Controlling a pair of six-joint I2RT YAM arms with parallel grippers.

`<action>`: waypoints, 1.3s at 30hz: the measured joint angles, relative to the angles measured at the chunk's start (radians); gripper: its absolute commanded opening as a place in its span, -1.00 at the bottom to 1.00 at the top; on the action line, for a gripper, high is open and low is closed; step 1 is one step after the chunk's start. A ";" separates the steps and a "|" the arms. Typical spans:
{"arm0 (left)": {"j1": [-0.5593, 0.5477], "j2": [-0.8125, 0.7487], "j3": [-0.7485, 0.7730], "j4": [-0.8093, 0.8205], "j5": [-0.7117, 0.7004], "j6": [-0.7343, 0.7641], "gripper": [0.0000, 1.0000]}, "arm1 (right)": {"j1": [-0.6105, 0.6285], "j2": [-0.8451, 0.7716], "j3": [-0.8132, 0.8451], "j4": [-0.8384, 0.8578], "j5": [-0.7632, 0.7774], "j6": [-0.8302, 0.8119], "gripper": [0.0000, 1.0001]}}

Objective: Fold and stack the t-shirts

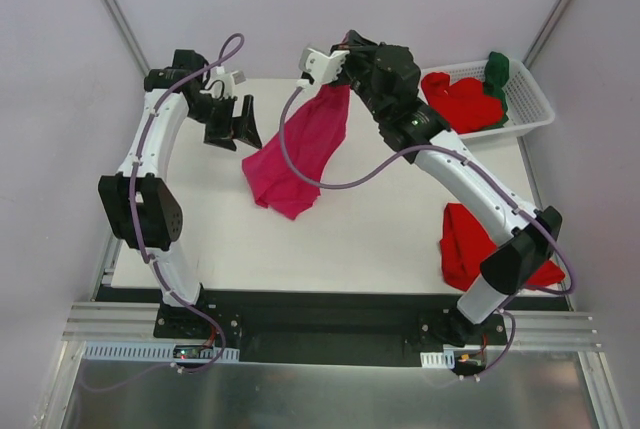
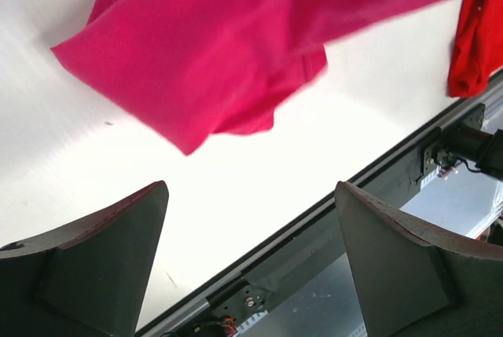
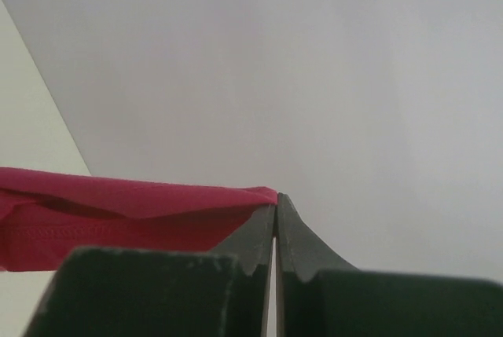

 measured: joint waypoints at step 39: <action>-0.113 0.000 0.005 -0.055 0.103 0.060 0.80 | -0.026 -0.130 0.040 -0.677 0.032 0.555 0.93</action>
